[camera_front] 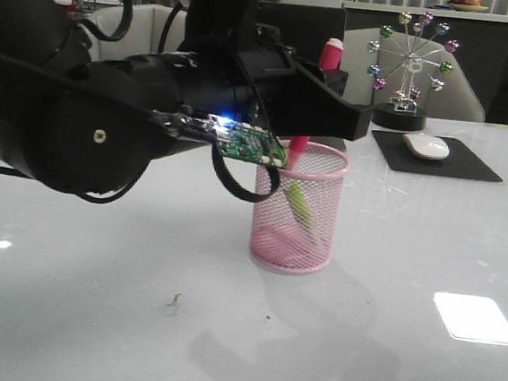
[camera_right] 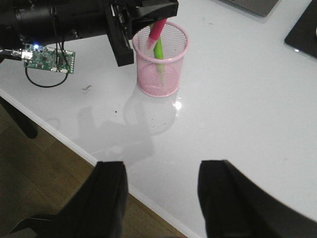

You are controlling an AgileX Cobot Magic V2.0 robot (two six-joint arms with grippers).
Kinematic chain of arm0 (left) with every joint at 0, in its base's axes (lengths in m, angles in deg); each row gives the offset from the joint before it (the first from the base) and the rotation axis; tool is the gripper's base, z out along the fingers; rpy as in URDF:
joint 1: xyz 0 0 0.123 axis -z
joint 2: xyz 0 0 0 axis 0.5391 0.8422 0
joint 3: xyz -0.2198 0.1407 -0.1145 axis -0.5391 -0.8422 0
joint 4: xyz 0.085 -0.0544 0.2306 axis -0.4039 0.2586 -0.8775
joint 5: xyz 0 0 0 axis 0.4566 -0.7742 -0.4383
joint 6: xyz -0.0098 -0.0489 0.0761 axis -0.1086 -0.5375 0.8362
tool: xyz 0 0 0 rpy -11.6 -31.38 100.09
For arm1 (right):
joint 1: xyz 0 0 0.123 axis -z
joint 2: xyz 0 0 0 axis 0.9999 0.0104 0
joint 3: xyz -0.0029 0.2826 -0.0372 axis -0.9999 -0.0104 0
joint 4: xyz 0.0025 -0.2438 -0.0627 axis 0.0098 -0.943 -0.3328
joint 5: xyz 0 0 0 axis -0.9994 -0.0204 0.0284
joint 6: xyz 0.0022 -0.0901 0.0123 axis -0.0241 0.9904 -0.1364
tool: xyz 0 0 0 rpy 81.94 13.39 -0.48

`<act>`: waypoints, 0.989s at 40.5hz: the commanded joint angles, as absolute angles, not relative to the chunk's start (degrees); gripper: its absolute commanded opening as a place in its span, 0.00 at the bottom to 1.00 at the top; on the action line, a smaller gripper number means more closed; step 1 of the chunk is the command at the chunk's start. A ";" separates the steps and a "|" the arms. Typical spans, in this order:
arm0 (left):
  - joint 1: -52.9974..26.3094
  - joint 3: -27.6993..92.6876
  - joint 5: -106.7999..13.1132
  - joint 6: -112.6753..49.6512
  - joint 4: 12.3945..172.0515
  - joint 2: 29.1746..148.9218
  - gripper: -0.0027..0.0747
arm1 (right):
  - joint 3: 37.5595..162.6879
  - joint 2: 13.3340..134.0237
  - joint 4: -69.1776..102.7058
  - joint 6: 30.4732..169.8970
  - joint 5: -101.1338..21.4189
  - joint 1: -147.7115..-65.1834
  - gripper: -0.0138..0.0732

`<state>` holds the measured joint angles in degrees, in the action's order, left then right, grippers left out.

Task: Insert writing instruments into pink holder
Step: 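Lower the pink marker into the pink holder and open the left gripper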

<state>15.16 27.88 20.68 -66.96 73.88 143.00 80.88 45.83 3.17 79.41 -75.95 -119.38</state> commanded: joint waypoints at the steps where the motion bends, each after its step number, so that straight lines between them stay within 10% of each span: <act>1: 15.11 29.40 22.67 -67.03 74.09 140.19 0.15 | 82.21 45.94 2.73 79.60 -72.22 -118.96 0.67; 16: 15.11 29.40 21.50 -67.03 74.09 140.19 0.47 | 82.21 45.94 2.73 79.60 -72.22 -118.96 0.67; 31: 15.11 29.40 19.29 -67.03 72.54 134.65 0.47 | 82.21 45.94 2.73 79.60 -72.22 -118.96 0.67; 40: 14.26 29.50 -2.56 -66.90 69.58 122.42 0.46 | 82.21 45.94 2.73 79.60 -72.22 -118.96 0.67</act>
